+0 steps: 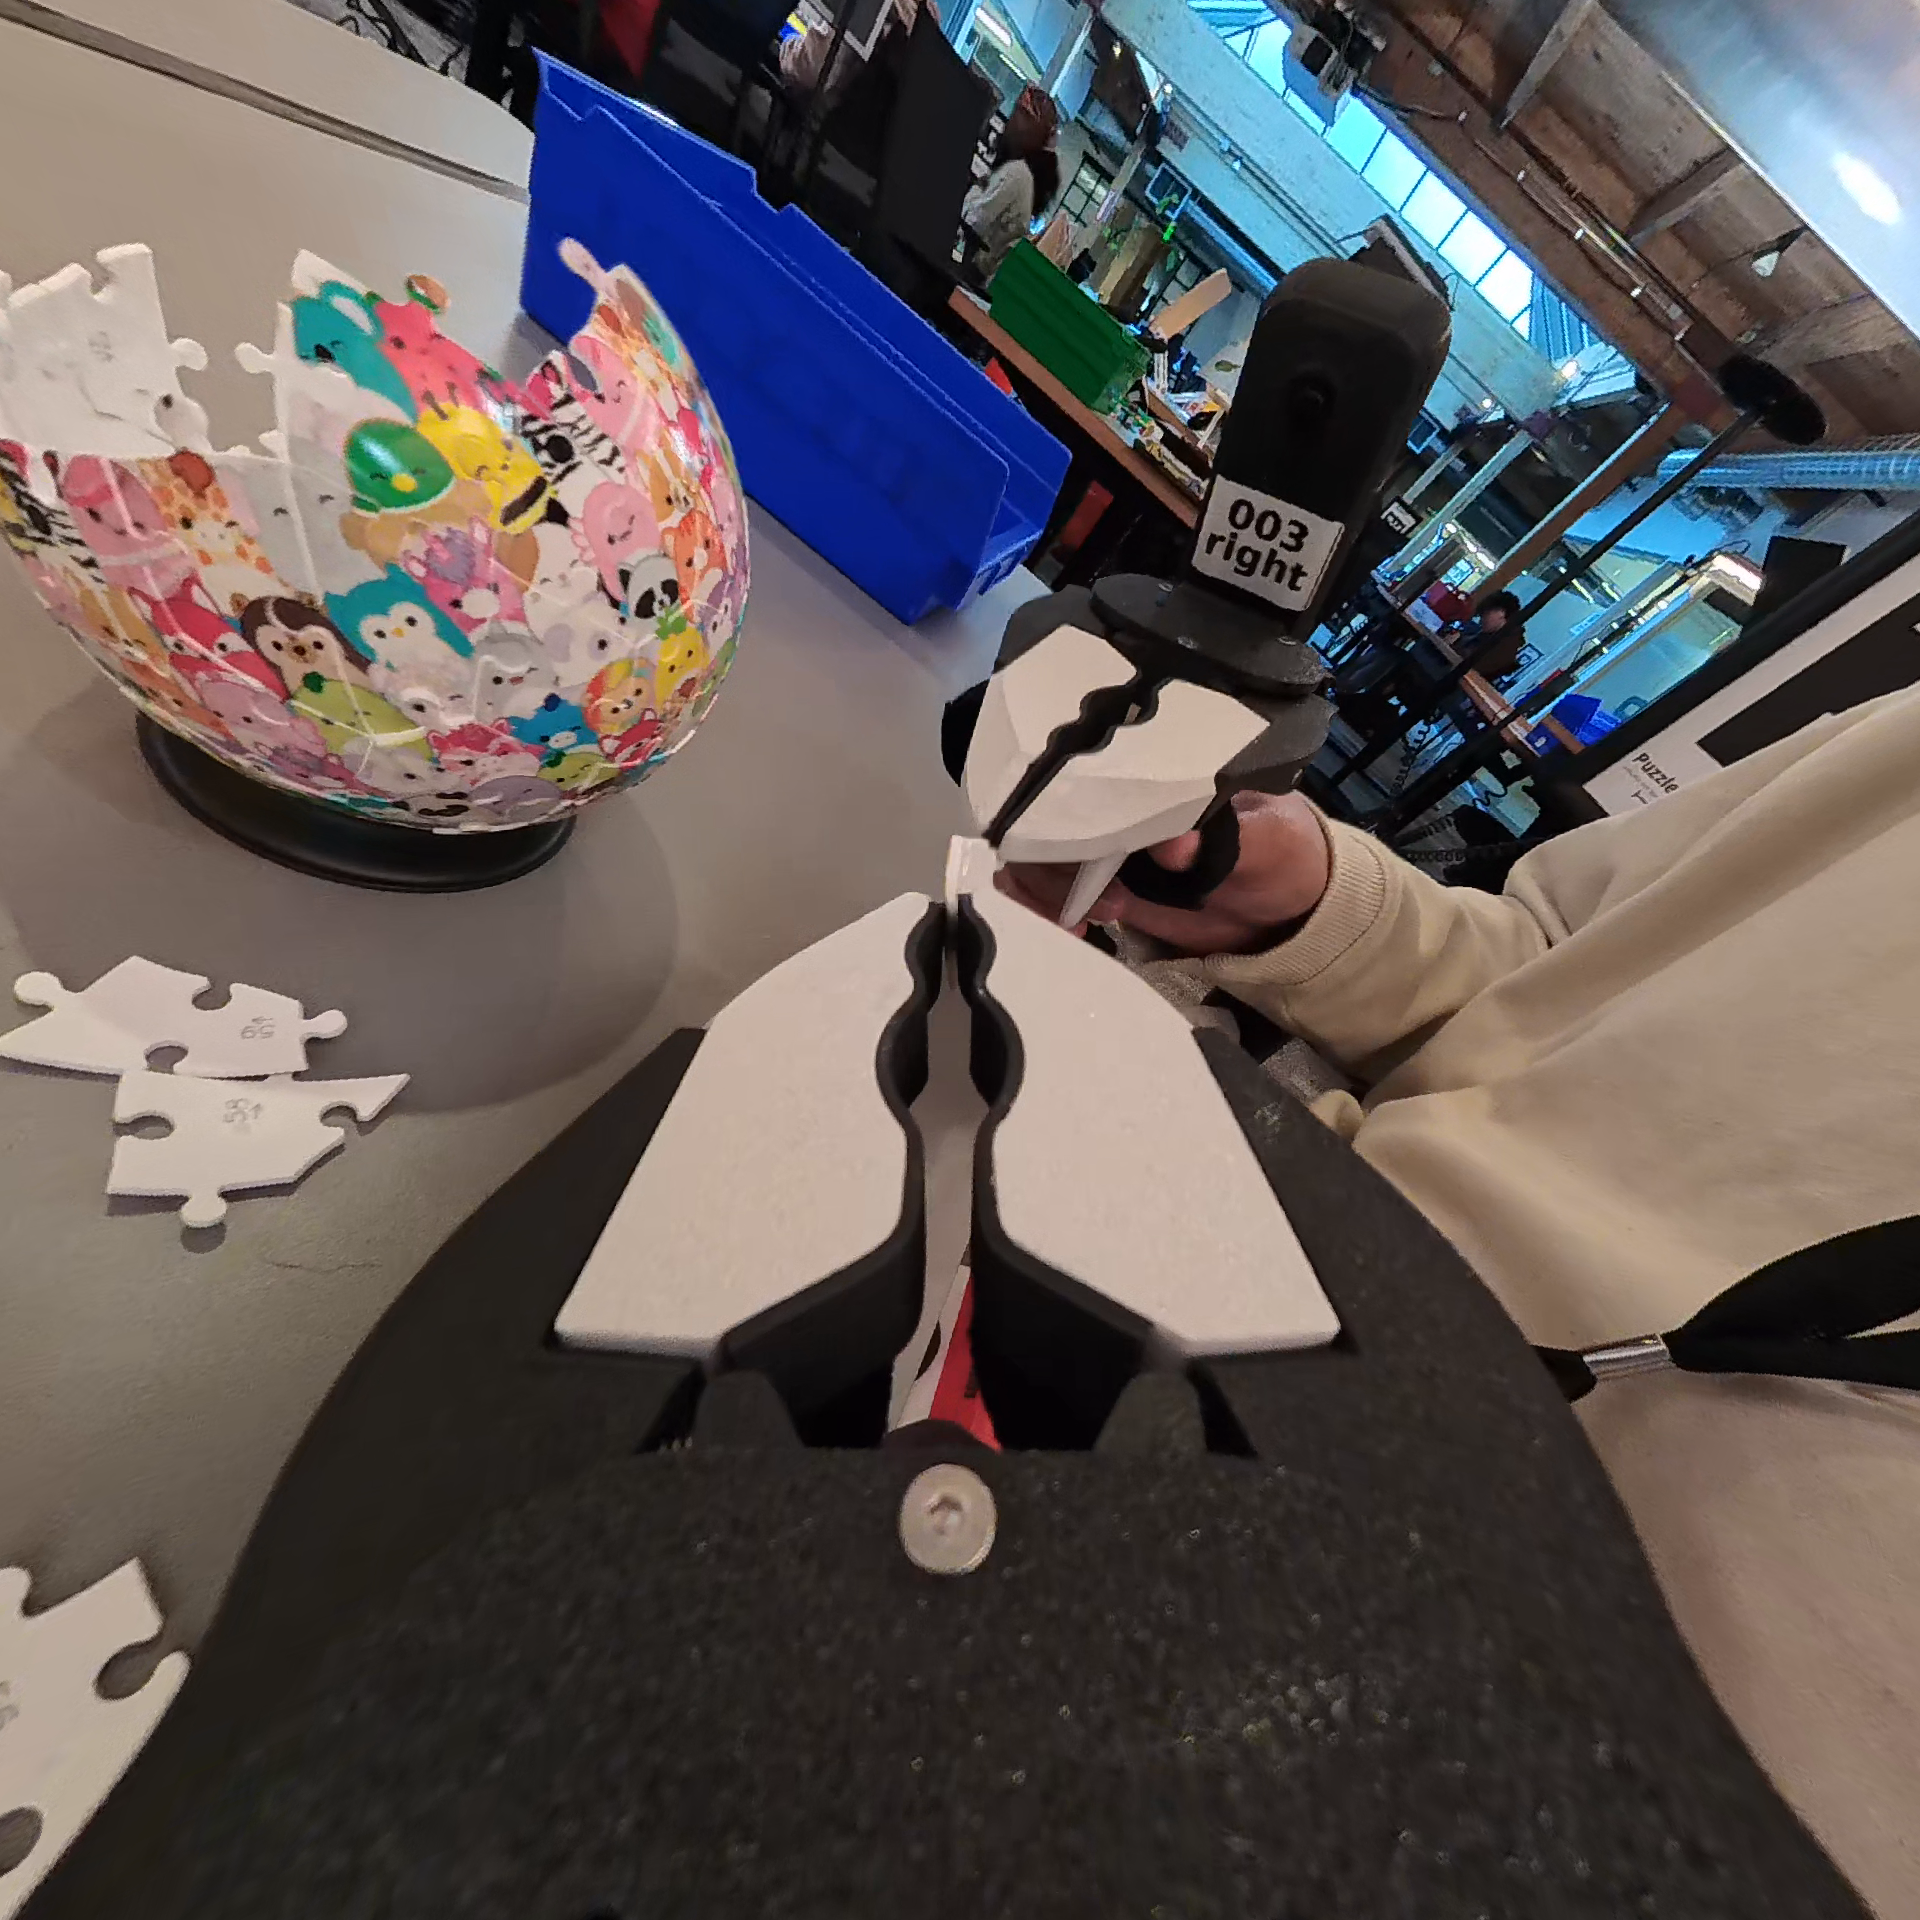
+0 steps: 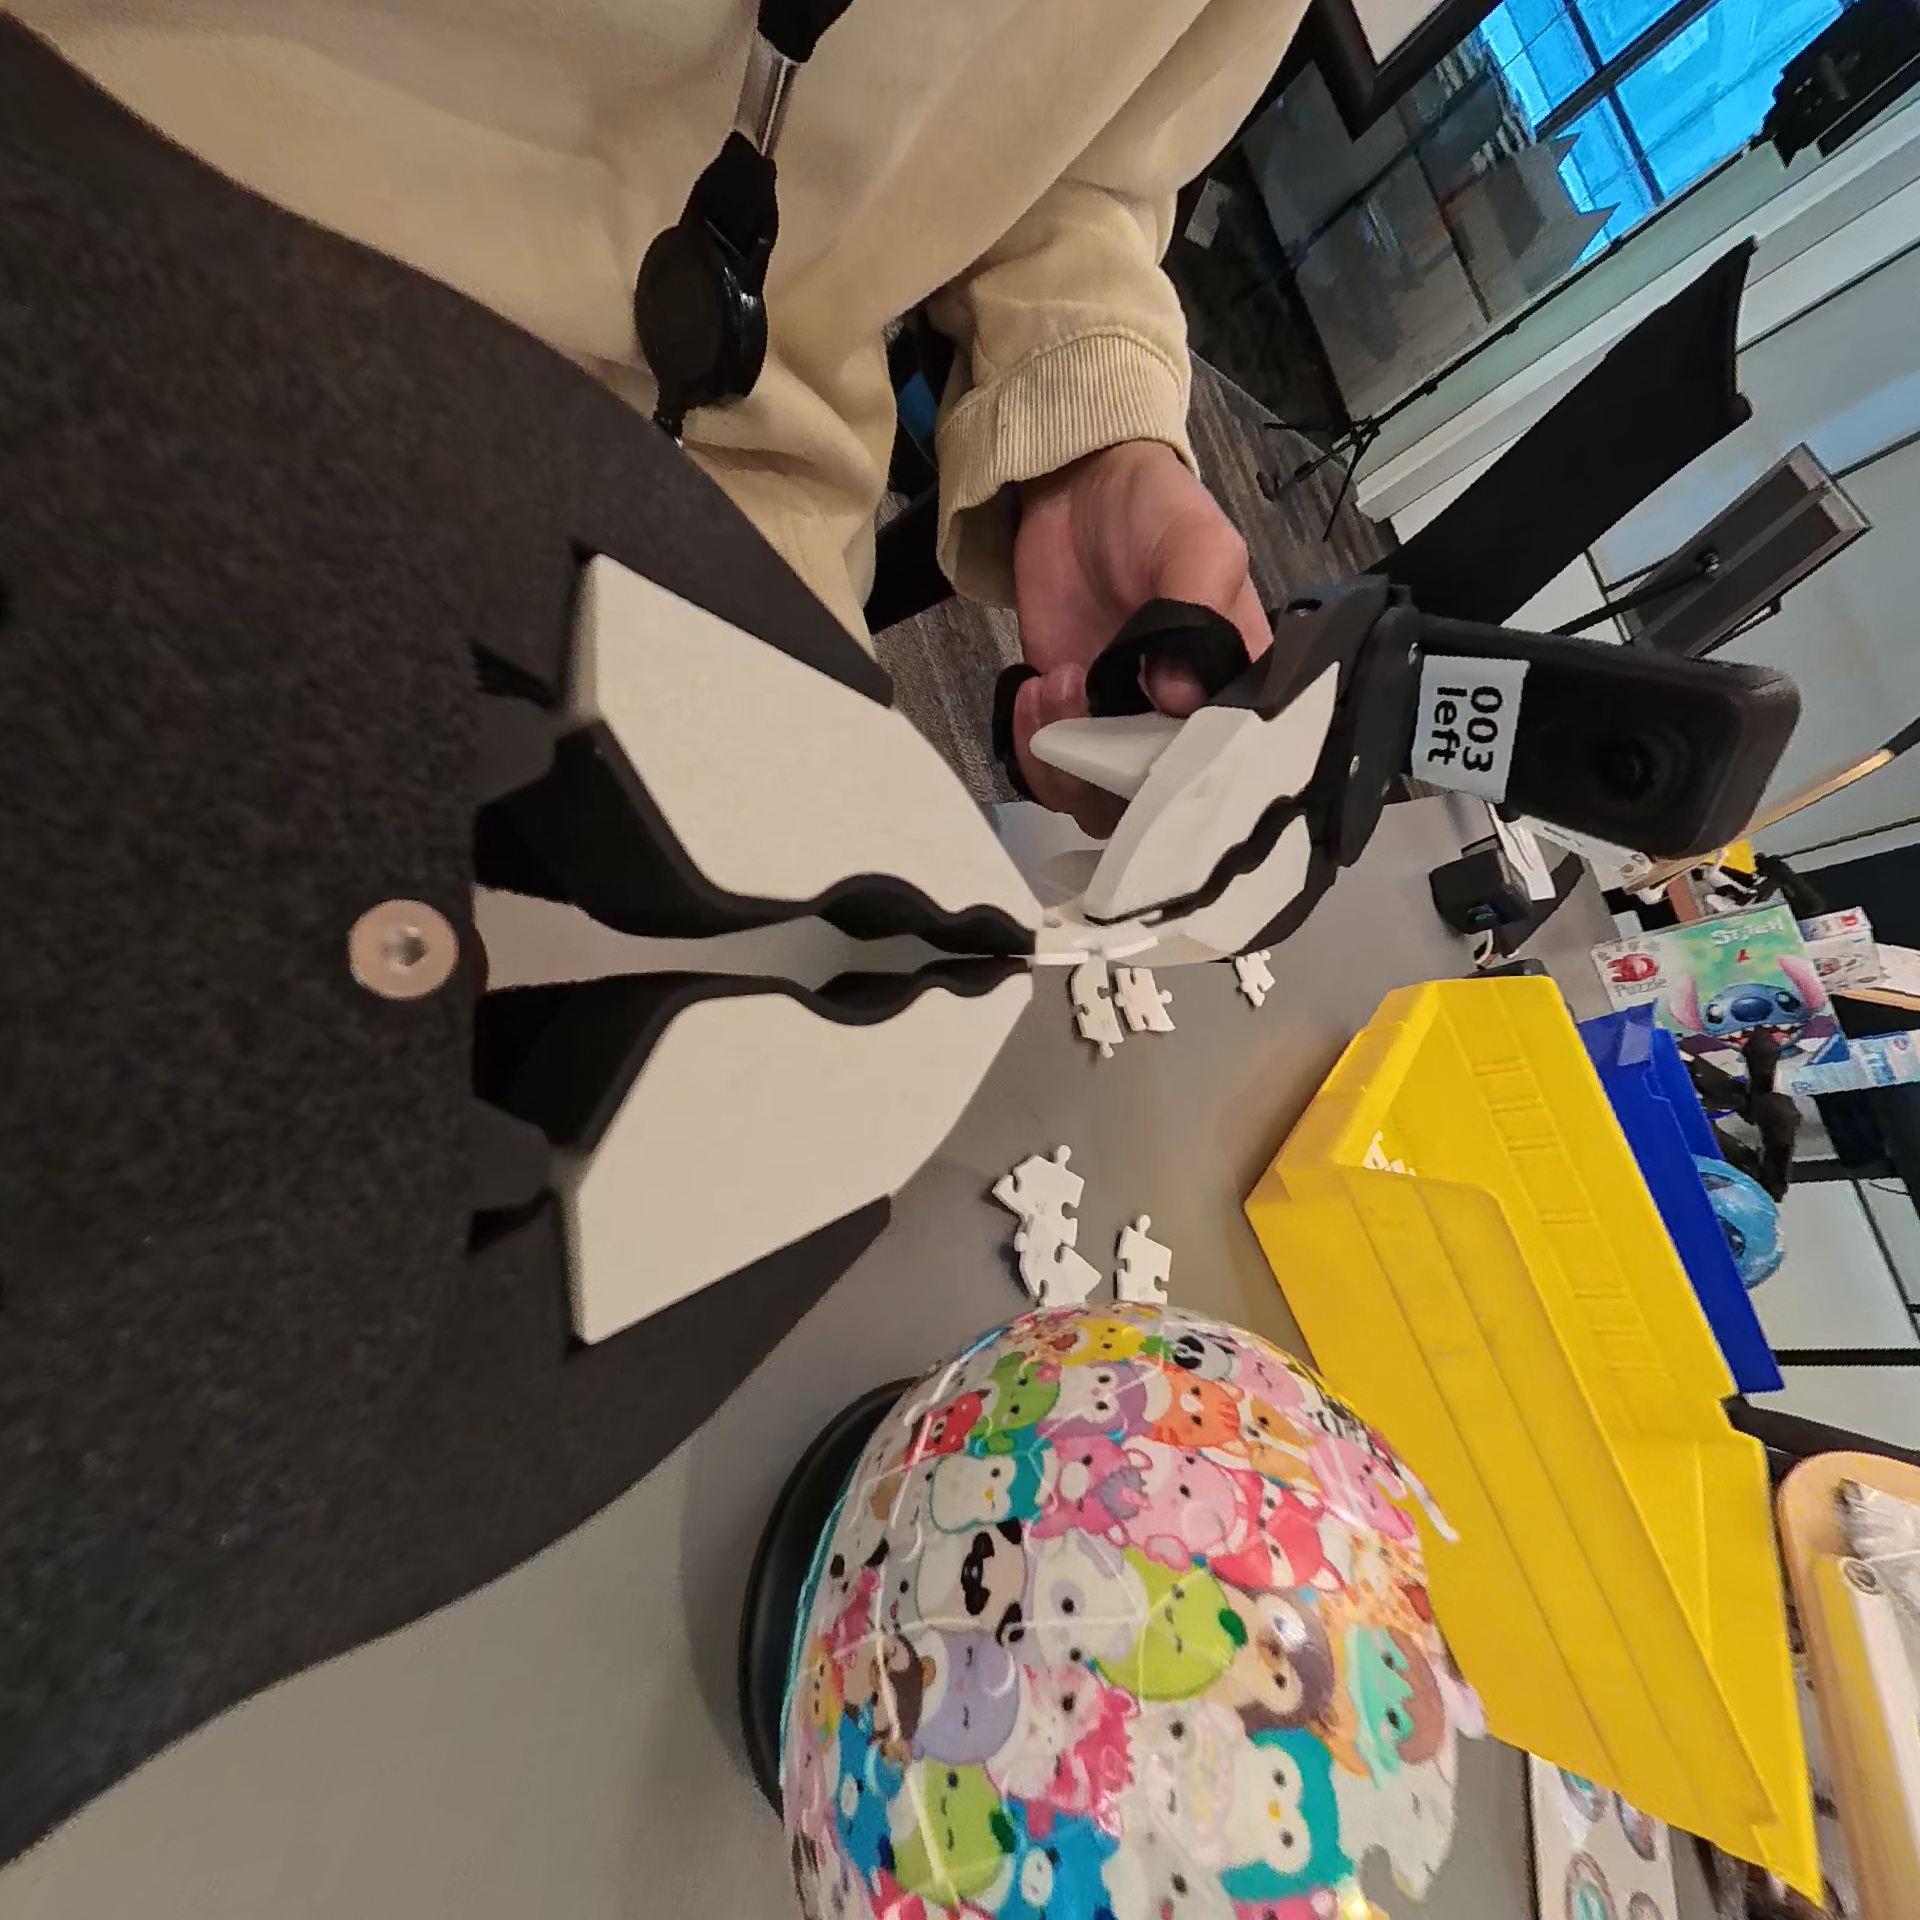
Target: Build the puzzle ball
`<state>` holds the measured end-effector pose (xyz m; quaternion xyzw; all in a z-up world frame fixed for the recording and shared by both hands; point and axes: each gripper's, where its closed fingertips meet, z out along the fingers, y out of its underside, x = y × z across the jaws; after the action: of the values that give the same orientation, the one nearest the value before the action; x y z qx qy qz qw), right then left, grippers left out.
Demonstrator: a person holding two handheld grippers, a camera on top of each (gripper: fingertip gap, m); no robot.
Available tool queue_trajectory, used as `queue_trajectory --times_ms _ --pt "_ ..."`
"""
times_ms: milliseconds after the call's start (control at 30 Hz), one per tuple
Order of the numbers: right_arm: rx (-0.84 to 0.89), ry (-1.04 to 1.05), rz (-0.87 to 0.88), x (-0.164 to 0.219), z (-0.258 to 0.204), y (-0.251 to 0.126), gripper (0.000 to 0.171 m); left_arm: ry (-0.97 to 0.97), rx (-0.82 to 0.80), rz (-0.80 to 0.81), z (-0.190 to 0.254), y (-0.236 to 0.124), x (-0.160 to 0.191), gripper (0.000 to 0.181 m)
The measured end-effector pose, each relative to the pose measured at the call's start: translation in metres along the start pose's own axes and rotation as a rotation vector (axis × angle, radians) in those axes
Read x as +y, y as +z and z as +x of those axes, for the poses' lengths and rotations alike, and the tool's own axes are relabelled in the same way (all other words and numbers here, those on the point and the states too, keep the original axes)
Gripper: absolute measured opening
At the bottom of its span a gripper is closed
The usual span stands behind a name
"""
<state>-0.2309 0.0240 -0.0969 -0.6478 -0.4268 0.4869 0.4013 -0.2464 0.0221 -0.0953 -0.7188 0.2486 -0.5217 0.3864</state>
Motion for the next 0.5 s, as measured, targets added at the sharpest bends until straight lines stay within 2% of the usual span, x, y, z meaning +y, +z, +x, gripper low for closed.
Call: queue_trajectory --times_ms 500 --pt "-0.105 0.1 -0.06 0.018 -0.015 0.014 0.0 -0.028 0.022 0.002 -0.001 -0.001 -0.002 0.002"
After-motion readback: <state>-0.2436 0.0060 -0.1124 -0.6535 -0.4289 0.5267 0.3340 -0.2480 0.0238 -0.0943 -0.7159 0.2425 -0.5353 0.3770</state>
